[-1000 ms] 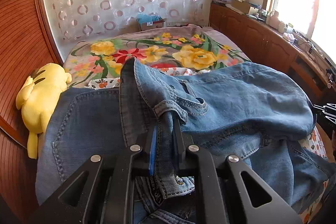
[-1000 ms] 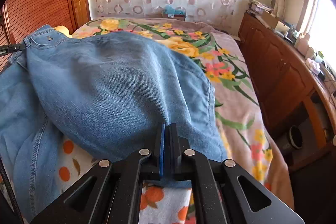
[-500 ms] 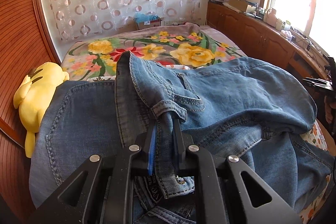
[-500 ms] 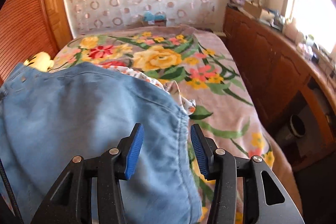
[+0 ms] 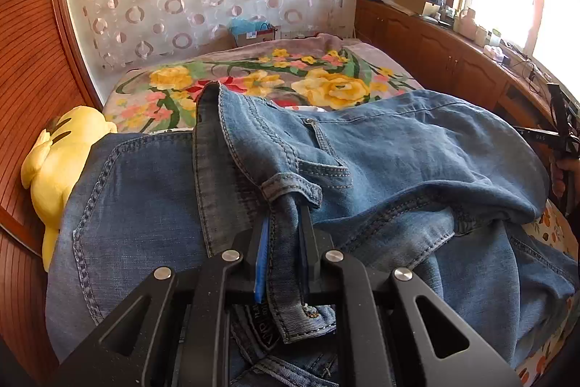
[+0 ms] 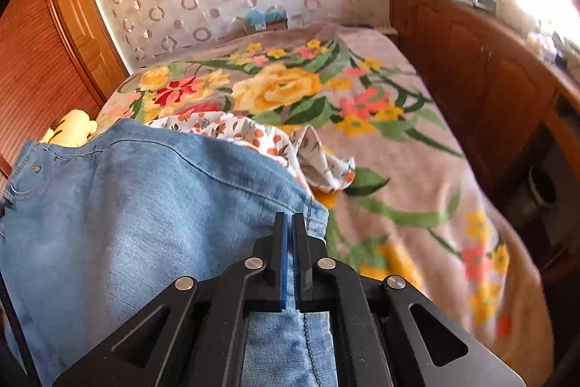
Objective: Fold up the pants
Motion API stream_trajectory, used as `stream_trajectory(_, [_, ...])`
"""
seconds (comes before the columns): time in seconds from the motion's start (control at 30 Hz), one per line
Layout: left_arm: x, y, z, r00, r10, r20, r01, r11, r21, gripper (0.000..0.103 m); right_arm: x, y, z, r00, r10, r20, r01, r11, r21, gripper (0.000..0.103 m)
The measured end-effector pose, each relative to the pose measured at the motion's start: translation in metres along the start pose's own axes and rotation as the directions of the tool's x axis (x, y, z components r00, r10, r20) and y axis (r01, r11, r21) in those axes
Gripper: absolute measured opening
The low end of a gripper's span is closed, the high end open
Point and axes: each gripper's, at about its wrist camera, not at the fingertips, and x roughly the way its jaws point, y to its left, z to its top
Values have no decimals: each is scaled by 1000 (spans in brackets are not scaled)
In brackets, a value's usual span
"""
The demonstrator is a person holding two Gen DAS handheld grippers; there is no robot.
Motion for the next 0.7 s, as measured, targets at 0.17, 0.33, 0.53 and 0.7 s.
stream_trajectory(0.17, [-8, 3, 2, 999, 0, 47, 0, 1000, -13, 14, -12, 2, 2, 995, -50, 87, 52, 998, -22, 0])
stream_trajectory(0.33, [-8, 4, 4, 999, 2, 49, -1, 1000, -10, 14, 4, -14, 1, 999, -16, 34, 15, 999, 43, 2])
stream_trajectory(0.53, [-5, 5, 1, 999, 6, 34, -5, 1000, -3, 14, 17, -17, 0, 997, 76, 23, -77, 994, 77, 38])
stream_trajectory(0.7, [-3, 2, -1, 1000, 8, 25, -8, 1000, -1, 14, 25, -12, 5, 998, 63, -24, -62, 997, 34, 42])
